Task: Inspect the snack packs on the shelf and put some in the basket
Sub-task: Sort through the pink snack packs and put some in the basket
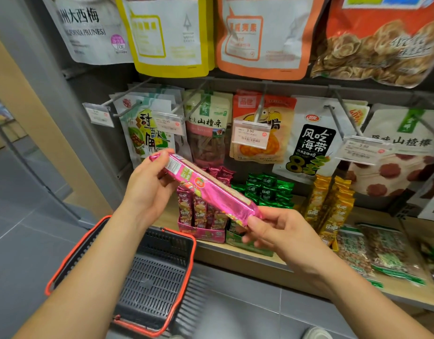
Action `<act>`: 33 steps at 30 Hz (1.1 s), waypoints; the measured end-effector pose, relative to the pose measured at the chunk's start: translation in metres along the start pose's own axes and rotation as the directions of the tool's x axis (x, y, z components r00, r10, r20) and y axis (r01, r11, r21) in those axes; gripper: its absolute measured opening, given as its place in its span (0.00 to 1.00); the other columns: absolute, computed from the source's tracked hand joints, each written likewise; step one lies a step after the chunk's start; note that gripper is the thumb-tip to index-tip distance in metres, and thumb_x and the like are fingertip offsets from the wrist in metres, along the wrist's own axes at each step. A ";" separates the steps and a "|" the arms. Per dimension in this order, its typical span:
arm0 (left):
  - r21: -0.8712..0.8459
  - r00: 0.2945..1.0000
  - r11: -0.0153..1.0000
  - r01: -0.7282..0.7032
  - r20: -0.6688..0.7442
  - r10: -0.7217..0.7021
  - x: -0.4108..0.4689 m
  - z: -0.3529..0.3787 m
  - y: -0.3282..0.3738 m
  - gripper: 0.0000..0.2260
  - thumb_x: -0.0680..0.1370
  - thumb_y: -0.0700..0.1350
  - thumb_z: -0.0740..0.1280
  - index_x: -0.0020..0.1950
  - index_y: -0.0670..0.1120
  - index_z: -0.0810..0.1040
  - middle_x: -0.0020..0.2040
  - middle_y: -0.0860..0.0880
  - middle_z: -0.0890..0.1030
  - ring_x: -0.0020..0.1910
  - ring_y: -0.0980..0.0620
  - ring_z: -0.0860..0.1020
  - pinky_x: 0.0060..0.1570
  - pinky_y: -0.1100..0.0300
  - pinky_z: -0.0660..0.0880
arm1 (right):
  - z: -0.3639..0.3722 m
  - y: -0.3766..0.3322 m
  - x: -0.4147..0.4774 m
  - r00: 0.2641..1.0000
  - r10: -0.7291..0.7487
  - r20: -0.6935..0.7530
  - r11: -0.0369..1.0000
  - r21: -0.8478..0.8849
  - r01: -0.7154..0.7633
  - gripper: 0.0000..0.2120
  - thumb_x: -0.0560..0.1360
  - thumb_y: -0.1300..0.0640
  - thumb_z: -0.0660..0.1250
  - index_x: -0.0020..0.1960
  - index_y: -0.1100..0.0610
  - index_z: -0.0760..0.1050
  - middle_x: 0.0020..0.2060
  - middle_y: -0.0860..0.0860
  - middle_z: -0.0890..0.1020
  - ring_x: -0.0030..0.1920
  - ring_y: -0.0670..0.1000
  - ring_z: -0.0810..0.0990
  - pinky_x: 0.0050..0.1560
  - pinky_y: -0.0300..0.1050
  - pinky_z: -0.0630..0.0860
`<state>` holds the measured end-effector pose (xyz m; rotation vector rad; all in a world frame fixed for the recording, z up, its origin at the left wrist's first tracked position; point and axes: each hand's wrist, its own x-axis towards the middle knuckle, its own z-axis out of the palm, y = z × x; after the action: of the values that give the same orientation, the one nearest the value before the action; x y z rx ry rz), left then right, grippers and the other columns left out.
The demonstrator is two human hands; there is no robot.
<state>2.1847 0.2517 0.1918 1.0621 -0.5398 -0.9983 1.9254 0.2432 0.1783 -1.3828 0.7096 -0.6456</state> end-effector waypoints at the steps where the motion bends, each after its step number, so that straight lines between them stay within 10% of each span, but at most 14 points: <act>1: 0.066 1.000 0.998 0.005 -0.003 -0.005 0.001 -0.001 -0.001 0.08 0.81 0.50 0.63 0.52 0.48 0.78 0.43 0.48 0.82 0.44 0.53 0.81 0.45 0.58 0.80 | 0.000 -0.001 0.000 0.999 -0.025 -0.042 0.999 -0.023 0.024 0.09 0.72 0.55 0.70 0.50 0.46 0.84 0.42 0.53 0.86 0.40 0.46 0.83 0.39 0.34 0.77; 8: 0.280 0.996 0.958 0.060 -0.085 -0.037 0.005 -0.008 -0.010 0.13 0.74 0.50 0.72 0.54 0.46 0.76 0.47 0.43 0.85 0.46 0.48 0.84 0.44 0.56 0.80 | -0.002 0.001 -0.006 0.964 -0.171 -0.203 0.900 -0.430 0.069 0.18 0.76 0.58 0.69 0.64 0.46 0.77 0.52 0.38 0.83 0.54 0.40 0.81 0.57 0.40 0.78; 14: 0.248 0.994 0.969 0.016 -0.108 0.011 0.004 -0.005 -0.012 0.10 0.75 0.47 0.73 0.52 0.44 0.78 0.44 0.43 0.85 0.42 0.48 0.84 0.42 0.56 0.81 | 0.000 0.004 -0.008 0.921 -0.281 -0.270 0.864 -0.488 0.121 0.18 0.77 0.58 0.67 0.64 0.41 0.72 0.43 0.41 0.84 0.43 0.42 0.83 0.43 0.36 0.80; 24: 0.090 0.989 0.995 -0.043 -0.136 0.056 0.000 -0.003 -0.008 0.05 0.77 0.44 0.70 0.51 0.45 0.78 0.45 0.45 0.83 0.44 0.48 0.83 0.43 0.57 0.81 | -0.002 -0.002 -0.001 0.924 -0.004 -0.383 0.989 0.136 0.060 0.13 0.75 0.62 0.70 0.56 0.49 0.81 0.44 0.50 0.87 0.42 0.53 0.86 0.41 0.39 0.82; 33: -0.006 0.996 1.000 -0.027 -0.081 0.026 0.000 -0.002 -0.007 0.14 0.78 0.39 0.68 0.63 0.41 0.73 0.46 0.44 0.84 0.46 0.49 0.84 0.44 0.56 0.82 | -0.006 0.001 0.004 0.882 0.059 -0.467 0.997 0.067 -0.031 0.02 0.73 0.65 0.71 0.43 0.61 0.79 0.38 0.55 0.86 0.40 0.54 0.86 0.36 0.41 0.82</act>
<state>2.1834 0.2522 0.1843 1.0814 -0.4826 -0.9292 1.9229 0.2362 0.1772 -1.1580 1.0966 -0.9735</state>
